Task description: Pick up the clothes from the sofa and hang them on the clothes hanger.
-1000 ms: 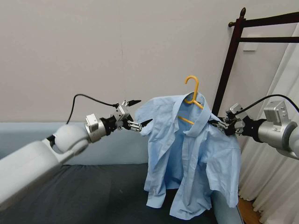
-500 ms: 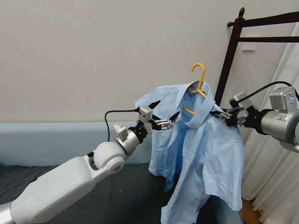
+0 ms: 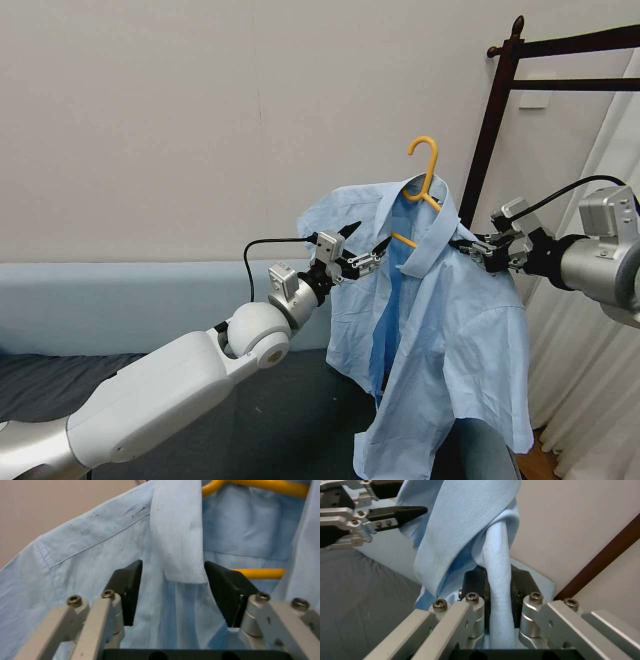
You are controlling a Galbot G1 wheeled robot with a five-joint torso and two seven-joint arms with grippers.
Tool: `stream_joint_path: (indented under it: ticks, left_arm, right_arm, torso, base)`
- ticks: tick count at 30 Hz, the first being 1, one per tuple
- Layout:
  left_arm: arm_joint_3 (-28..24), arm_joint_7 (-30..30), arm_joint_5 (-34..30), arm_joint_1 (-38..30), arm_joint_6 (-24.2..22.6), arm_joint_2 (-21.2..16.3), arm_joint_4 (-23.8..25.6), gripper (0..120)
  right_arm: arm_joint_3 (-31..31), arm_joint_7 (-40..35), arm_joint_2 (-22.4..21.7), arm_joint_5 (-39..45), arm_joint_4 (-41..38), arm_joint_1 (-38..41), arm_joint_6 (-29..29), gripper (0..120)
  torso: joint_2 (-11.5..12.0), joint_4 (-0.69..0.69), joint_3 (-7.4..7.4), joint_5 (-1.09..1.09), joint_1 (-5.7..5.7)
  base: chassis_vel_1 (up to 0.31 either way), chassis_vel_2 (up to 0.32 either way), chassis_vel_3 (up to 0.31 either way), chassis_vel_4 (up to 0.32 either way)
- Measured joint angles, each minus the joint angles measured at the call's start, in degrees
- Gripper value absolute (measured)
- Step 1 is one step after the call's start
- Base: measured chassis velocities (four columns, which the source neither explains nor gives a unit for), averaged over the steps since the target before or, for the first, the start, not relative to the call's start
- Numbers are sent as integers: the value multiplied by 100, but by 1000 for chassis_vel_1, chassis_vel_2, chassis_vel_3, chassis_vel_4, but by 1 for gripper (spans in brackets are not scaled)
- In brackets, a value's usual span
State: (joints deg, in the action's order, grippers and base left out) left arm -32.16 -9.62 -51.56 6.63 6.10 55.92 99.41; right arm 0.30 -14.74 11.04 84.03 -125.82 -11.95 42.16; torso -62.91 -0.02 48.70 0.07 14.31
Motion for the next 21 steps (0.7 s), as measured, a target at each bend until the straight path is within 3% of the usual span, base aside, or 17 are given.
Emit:
stream_joint_path:
  ticks: [5, 13, 21]
  left_arm:
    - [-25, -8, 102, -16, -10, 13, -86, 32]
    - [-25, -154, 209, 87, -103, -131, 163, 2]
    - [-61, -354, 261, 87, -192, 100, 130, 0]
  right_arm:
    - [0, 151, -83, -92, -38, -69, -3, 7]
    - [-42, -437, 26, 330, 192, 46, -8, 7]
    - [-64, -493, 46, 417, 115, 77, -9, 7]
  torso:
    - [0, -1, 0, -1, 0]
    - [0, 0, 0, -1, 0]
    - [0, -2, 0, -1, 0]
  base:
    - [0, 0, 0, 0]
    - [0, 0, 0, 0]
    - [0, 0, 0, 0]
